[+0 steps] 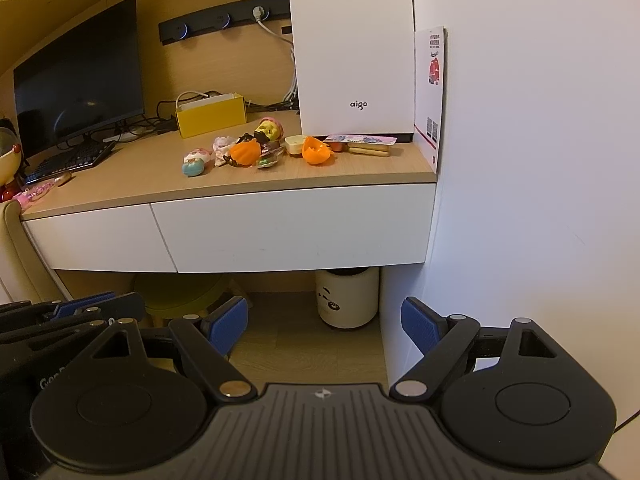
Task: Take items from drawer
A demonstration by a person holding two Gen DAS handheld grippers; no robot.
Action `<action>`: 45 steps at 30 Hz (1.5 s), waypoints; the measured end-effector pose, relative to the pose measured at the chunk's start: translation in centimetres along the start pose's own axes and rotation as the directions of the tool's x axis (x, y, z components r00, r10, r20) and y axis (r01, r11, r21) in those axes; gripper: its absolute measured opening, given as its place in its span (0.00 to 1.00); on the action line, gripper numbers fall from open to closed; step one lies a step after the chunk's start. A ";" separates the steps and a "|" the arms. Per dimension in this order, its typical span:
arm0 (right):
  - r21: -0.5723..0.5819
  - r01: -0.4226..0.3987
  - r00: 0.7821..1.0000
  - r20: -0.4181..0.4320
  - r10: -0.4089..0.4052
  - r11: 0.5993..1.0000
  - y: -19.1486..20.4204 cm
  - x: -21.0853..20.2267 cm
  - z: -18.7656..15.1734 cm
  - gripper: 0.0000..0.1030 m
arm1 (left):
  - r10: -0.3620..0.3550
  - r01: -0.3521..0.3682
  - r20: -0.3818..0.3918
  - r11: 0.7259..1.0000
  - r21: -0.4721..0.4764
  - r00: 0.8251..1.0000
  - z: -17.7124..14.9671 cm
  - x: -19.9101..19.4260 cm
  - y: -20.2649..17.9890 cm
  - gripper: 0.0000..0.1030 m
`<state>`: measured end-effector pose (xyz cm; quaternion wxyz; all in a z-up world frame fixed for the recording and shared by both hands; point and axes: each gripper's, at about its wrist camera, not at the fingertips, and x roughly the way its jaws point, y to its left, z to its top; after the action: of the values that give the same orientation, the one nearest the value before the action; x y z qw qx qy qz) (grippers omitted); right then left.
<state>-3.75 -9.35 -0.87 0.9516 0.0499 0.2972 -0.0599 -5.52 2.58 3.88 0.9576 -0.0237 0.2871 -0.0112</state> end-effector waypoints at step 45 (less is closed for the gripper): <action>0.010 0.004 1.000 -0.010 -0.004 1.000 -1.0 0.8 -0.1 0.82 | -0.004 0.004 -0.004 1.000 0.003 1.000 0.0 0.7 -1.0 0.18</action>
<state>-3.27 -10.34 -1.45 0.9497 0.0544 0.3018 -0.0630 -4.90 1.53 3.55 0.9569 -0.0230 0.2891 -0.0135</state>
